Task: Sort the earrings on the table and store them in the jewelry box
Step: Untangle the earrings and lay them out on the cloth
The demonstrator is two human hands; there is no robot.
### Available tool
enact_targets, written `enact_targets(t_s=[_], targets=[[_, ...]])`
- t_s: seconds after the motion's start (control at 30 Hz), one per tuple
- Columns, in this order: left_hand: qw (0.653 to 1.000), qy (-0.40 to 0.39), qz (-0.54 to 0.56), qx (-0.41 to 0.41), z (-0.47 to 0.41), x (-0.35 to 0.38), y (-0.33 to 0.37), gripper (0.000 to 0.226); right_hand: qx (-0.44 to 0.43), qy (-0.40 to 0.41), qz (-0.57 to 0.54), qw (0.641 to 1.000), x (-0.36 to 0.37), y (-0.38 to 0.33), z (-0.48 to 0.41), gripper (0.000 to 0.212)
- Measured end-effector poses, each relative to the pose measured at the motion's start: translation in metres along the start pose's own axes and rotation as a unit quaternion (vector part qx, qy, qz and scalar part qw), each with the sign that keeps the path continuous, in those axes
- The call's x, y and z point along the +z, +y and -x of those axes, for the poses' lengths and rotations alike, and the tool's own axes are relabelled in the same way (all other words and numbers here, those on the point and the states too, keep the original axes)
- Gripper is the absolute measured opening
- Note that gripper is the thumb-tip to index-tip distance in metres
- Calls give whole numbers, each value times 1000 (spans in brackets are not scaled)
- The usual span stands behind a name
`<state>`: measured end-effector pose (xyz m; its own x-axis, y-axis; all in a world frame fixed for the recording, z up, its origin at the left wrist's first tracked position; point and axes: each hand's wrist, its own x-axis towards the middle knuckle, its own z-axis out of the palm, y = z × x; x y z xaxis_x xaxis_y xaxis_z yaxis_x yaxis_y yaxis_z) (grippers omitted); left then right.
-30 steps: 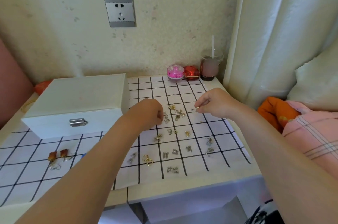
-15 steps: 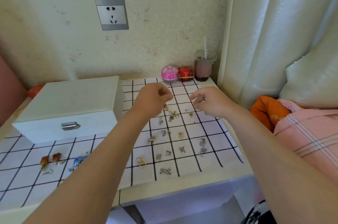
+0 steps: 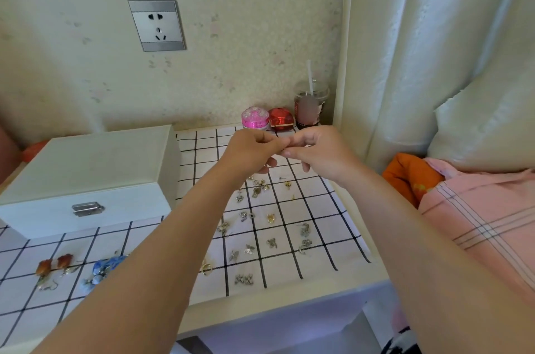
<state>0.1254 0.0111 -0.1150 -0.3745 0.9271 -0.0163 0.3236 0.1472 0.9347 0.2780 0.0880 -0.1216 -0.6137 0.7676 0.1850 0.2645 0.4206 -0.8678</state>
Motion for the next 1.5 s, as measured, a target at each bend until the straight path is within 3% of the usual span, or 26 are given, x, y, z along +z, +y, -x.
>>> enact_targets(t_s=[0.1,0.2,0.33,0.47,0.67,0.87,1.17,1.33,1.5], targets=[[992,-47,-112,30,-10,2,-10,23,43,-9,63,997,-2,15,-3,17],[943,-54,-321,76,-20,4,-29,17,98,-82,173,977,0,34,-3,18],[924,-85,-364,78,-22,7,-41,23,119,-109,183,970,2,38,-5,19],[893,-80,-432,103,-22,8,-38,15,125,-148,206,959,1,33,-7,32],[901,-68,-417,99,-27,7,-38,11,113,-150,216,958,6,31,-8,22],[950,-8,-297,99,-30,-23,-28,3,92,-114,226,963,19,33,-15,10],[944,-2,-321,82,-19,-57,-36,9,93,-63,280,954,45,26,-29,5],[937,13,-338,81,-16,-72,-37,13,51,-38,329,942,54,11,-32,14],[932,13,-355,67,-13,-80,-38,11,-3,-87,359,929,79,-8,-35,22]])
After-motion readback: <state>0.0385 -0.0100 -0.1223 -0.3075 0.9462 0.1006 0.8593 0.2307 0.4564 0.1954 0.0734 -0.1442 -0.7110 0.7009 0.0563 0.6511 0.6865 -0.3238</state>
